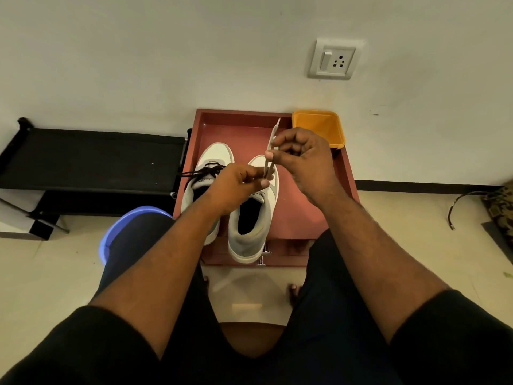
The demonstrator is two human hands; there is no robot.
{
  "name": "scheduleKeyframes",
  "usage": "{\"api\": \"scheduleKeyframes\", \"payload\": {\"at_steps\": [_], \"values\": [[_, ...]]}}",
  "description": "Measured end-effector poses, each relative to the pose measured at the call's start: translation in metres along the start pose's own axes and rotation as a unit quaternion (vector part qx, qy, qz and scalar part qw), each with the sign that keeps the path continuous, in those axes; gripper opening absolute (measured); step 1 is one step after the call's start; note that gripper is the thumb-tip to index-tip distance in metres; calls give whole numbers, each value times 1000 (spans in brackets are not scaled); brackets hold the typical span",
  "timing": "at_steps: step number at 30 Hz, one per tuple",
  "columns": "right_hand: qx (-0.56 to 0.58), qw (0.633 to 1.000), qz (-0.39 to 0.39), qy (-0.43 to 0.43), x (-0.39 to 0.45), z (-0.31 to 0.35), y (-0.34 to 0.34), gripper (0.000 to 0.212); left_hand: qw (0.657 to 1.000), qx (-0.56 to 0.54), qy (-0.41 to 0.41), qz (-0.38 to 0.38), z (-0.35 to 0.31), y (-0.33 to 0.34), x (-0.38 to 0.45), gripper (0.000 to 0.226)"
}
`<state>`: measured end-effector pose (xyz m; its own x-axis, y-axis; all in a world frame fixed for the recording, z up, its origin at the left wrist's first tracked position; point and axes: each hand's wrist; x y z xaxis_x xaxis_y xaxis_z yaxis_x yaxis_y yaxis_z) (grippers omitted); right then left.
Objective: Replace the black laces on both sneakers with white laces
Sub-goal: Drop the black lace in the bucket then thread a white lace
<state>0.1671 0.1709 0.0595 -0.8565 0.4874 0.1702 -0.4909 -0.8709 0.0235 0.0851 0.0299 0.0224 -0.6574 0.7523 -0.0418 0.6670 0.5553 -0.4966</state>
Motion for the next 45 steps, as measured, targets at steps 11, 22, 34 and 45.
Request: {"api": "scheduleKeyframes", "payload": {"at_steps": [11, 22, 34, 45], "values": [[111, 976, -18, 187, -32, -63, -2, 30, 994, 43, -9, -101, -7, 18, 9, 12], [36, 993, -43, 105, -32, -84, 8, 25, 977, 71, -56, -192, 12, 16, 9, 25], [-41, 994, -15, 103, -28, -82, -2, 30, 986, 167, -15, -3, 20, 6, 2, 42], [-370, 926, 50, 59, -28, -87, -23, 16, 920, 377, 6, -105, 39, -10, 7, 17]]}}
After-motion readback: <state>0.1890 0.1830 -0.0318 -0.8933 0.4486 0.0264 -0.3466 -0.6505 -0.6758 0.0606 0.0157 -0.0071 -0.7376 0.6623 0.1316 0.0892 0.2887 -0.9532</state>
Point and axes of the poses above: each hand's wrist, its own x-axis towards the middle knuckle, its own y-axis out of the palm, z = x × y, and after that the axes turned 9 degrees about x, right-handed
